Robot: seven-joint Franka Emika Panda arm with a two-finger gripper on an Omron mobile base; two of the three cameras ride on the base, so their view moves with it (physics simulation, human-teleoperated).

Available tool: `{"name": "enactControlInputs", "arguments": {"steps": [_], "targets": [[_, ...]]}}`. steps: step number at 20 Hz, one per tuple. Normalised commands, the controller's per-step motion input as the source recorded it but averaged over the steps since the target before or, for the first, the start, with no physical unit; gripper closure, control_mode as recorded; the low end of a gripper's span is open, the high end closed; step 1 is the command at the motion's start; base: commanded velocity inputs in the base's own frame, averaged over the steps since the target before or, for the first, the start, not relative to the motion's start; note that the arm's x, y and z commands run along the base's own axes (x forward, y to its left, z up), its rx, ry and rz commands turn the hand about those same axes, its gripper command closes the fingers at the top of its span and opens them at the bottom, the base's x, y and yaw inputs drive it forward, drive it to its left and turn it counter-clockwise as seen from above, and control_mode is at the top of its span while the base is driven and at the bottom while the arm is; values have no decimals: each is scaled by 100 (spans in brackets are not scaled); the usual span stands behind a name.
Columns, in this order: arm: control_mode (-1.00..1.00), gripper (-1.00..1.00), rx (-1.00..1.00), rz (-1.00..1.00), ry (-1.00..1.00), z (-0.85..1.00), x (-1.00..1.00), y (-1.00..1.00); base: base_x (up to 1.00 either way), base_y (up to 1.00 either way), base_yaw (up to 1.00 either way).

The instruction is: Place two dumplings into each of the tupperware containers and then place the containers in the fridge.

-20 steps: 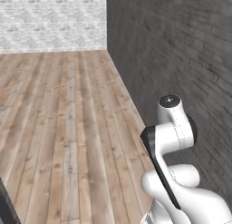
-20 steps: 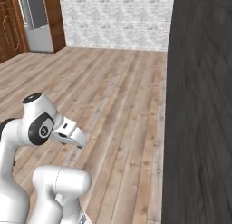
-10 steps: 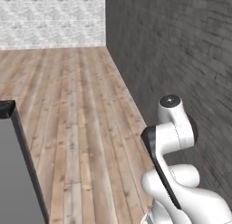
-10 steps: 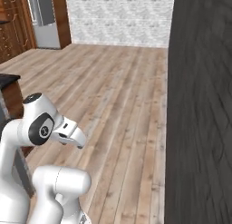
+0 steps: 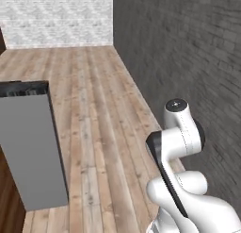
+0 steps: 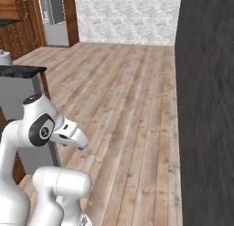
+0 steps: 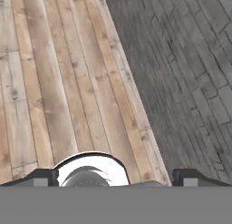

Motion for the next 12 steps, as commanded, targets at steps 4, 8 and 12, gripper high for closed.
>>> {"name": "enactControlInputs", "arguments": {"steps": [4, 8, 12], "targets": [[100, -100, 0, 0, 0, 0, 0, 0, -93, 60, 0], [100, -100, 0, 0, 0, 0, 0, 0, -88, 55, 0], [100, -100, 0, 0, 0, 0, 0, 0, -38, 67, -3]]}}
